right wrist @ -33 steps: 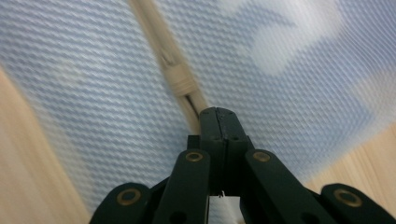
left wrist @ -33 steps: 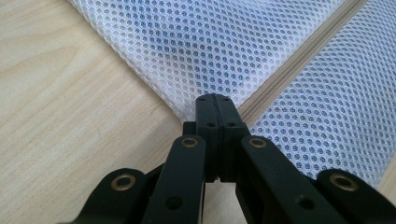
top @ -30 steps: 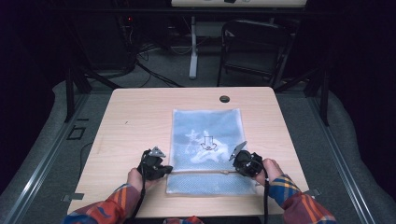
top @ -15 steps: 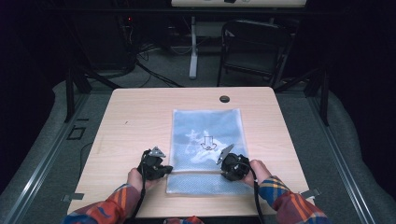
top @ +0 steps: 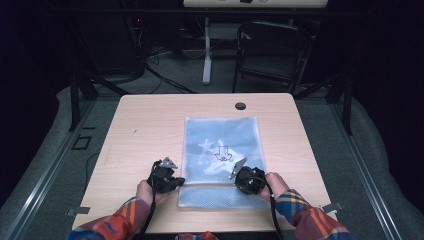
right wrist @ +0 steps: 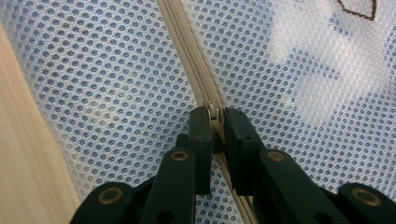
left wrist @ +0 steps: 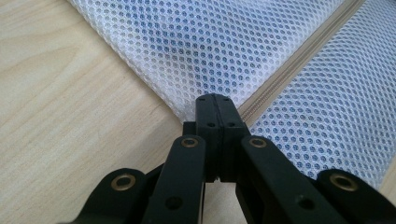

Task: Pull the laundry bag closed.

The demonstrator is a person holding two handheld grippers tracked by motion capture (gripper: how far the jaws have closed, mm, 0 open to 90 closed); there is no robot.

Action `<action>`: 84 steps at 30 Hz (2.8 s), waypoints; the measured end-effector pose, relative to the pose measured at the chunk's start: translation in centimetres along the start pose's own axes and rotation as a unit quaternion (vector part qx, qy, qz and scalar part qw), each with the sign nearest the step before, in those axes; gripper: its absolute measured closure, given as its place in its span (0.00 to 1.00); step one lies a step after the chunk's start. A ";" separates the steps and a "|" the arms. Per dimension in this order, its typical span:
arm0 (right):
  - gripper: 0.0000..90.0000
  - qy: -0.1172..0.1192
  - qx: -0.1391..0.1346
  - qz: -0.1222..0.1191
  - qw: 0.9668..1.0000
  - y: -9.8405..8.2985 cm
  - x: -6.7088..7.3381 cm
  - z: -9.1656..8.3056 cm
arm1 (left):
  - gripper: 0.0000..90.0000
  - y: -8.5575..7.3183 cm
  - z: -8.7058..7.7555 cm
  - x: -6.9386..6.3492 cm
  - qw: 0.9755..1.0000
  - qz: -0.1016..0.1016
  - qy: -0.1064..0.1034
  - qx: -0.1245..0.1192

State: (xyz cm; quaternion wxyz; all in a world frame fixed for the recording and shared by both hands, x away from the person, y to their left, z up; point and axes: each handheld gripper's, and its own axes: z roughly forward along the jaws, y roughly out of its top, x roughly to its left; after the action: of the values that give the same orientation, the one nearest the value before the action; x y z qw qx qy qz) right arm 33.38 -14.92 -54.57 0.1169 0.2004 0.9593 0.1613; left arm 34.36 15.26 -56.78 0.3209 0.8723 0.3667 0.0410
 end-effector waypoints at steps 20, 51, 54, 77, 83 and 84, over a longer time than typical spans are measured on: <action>0.91 -0.003 0.007 0.018 1.000 -0.8 -0.6 -1.0 | 1.00 0.0 0.0 0.1 1.000 -0.001 -0.002 0.000; 0.91 -0.004 0.036 0.051 0.998 -3.0 -2.0 -2.1 | 1.00 0.0 0.0 0.2 1.000 -0.002 -0.006 0.001; 0.91 -0.005 0.040 0.055 0.998 -3.5 -2.3 -2.2 | 1.00 0.0 0.0 0.2 1.000 -0.002 -0.006 0.001; 0.91 -0.007 0.066 0.092 0.994 -5.0 -3.2 -2.1 | 1.00 0.2 0.0 0.2 1.000 -0.002 -0.008 0.008; 0.90 -0.008 0.063 0.087 0.994 -5.0 -3.0 -2.0 | 1.00 0.2 0.0 0.2 1.000 -0.003 -0.006 0.007; 0.90 -0.009 0.060 0.090 0.994 -5.0 -3.0 -2.0 | 1.00 0.2 0.0 0.2 1.000 -0.003 -0.006 0.007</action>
State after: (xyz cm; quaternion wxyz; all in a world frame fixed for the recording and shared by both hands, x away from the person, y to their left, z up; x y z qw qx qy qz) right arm 33.76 -21.11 -54.02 0.0981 0.2938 0.9442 0.1117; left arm 34.59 15.29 -56.69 0.3169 0.8737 0.3676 0.0327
